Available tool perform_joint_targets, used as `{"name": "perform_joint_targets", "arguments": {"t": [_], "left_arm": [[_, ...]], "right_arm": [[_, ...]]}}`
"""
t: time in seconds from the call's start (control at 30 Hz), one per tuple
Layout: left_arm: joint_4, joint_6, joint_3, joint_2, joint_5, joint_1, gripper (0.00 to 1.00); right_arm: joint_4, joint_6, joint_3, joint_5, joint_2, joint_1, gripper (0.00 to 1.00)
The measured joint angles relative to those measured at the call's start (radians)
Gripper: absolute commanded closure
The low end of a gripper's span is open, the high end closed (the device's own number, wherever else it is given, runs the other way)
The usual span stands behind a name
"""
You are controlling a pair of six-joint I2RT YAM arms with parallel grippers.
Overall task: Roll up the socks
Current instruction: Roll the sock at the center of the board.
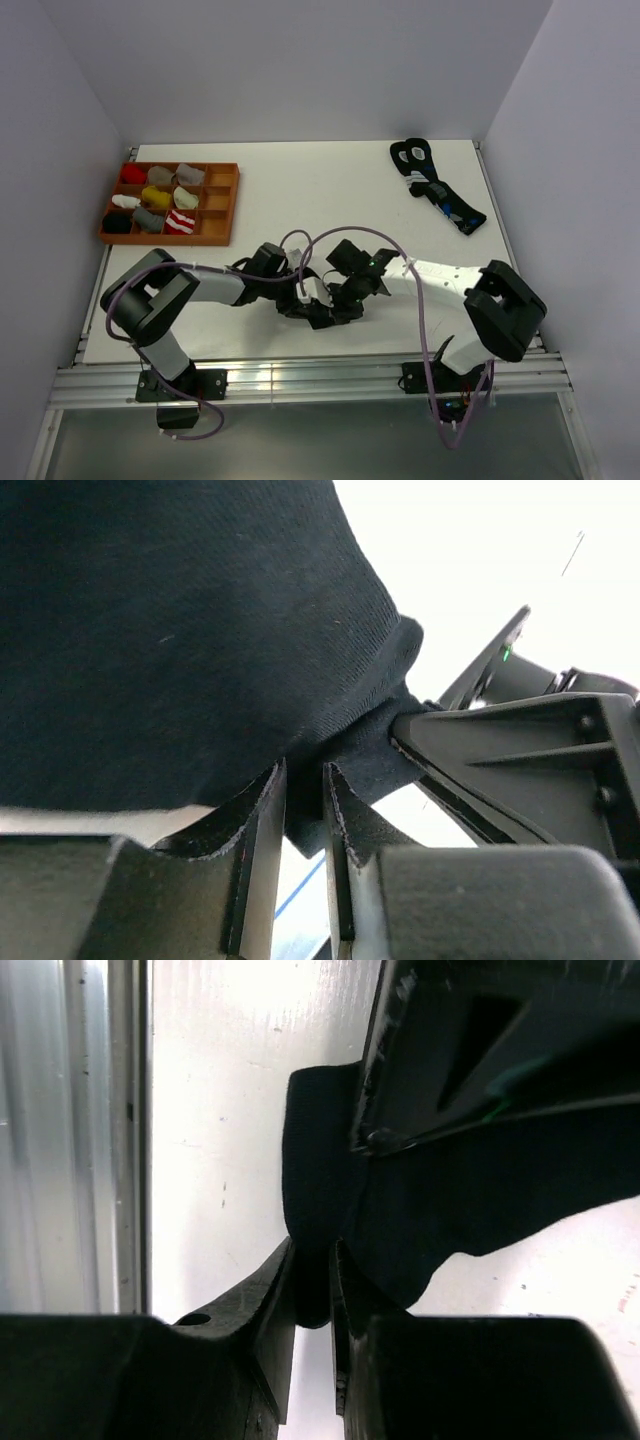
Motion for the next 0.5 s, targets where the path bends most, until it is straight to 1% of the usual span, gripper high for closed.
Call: {"name": "perform_joint_targets", "arguments": {"t": [0.1, 0.23, 0.37, 0.5], "left_arm": [[0.047, -0.043, -0.04, -0.04, -0.073, -0.005, 0.73], [0.09, -0.063, -0.072, -0.081, -0.176, -0.026, 0.72], [0.13, -0.069, -0.141, -0.165, -0.287, -0.057, 0.71], [0.158, -0.069, -0.218, -0.264, -0.404, -0.098, 0.71]], "right_arm": [[-0.073, -0.024, 0.053, -0.053, 0.063, -0.027, 0.78], [-0.19, -0.064, 0.137, -0.133, 0.172, -0.059, 0.78], [-0.296, -0.093, 0.213, -0.199, 0.275, -0.11, 0.78], [-0.425, -0.124, 0.323, -0.254, 0.397, -0.165, 0.78]]}}
